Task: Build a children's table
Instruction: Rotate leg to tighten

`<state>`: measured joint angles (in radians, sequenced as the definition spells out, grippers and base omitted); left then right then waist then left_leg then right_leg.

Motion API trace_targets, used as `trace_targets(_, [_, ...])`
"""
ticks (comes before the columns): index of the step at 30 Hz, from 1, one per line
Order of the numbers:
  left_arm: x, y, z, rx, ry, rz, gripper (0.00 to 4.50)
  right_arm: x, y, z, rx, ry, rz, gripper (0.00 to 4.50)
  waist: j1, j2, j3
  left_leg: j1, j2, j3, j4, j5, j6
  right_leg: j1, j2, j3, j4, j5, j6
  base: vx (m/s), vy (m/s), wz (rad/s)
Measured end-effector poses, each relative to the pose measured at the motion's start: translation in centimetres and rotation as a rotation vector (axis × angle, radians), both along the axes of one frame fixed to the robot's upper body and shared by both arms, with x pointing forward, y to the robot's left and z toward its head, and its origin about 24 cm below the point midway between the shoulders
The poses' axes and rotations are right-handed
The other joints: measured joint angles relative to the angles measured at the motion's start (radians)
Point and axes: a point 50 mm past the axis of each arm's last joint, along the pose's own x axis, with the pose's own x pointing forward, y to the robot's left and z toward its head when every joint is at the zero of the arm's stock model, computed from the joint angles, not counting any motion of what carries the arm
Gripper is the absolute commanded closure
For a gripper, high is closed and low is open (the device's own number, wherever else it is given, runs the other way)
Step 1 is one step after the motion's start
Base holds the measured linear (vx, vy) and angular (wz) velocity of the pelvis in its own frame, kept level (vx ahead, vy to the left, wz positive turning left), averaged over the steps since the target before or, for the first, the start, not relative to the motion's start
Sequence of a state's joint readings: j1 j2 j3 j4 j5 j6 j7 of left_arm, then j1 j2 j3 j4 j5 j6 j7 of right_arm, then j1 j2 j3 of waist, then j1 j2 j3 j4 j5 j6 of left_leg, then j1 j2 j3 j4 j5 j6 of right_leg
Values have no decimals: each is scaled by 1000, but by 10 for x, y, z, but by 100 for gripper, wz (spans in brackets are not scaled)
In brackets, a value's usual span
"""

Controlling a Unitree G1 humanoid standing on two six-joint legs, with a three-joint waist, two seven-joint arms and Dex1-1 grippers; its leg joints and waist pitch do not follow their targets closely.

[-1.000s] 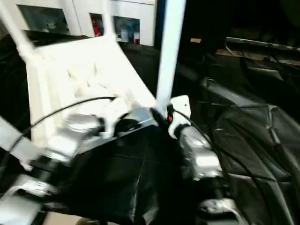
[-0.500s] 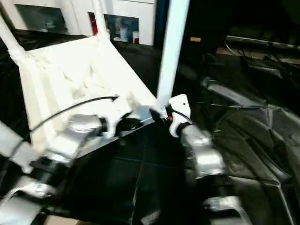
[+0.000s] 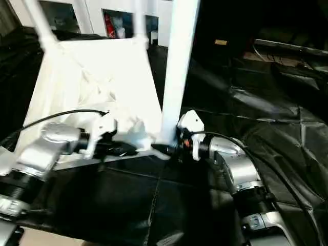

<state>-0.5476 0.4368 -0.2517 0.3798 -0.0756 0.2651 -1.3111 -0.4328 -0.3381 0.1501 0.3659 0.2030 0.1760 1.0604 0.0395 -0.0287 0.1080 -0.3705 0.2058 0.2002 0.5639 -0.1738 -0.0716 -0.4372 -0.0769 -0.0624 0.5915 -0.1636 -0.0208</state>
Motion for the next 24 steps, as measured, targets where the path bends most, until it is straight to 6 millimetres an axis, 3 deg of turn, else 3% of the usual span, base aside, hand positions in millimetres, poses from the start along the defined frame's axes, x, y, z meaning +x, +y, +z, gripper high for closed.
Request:
trace_targets(3, [0, 0, 0, -4, -1, -5, 450, -1, -1, 0, -6, 3, 15, 99, 0, 0, 0, 1, 0, 0, 0, 0, 0, 0, 0, 0, 1, 0, 0, 0, 0, 0])
trace_targets(4, [0, -1, 0, -12, -1, -8, 450, -1, -1, 0, -9, 4, 22, 124, 1, 0, 0, 1, 0, 0, 0, 0, 0, 0, 0, 0, 2, 0, 0, 0, 0, 0])
trace_targets(9, [1, -2, -1, -15, -8, -13, 450, -1, -1, 0, -17, 7, 32, 164, 3, 0, 0, 1, 0, 0, 1, 0, 0, 1, 0, 0, 2, 0, 0, 0, 0, 0])
trace_targets(17, [3, -5, -1, -13, -36, -5, 450, 0, -1, -1, 0, 16, 3, 178, 7, 0, 0, 1, 0, 0, 2, 0, 0, 2, 0, 0, 4, 0, 0, 0, 0, 0])
trace_targets(24, [17, -25, -4, 1, -132, 140, 450, 14, 9, -13, 92, 6, -371, 178, -3, -3, -2, 4, 0, -1, 4, 0, -6, 4, 0, 1, 5, -1, 4, 0, 0, 0])
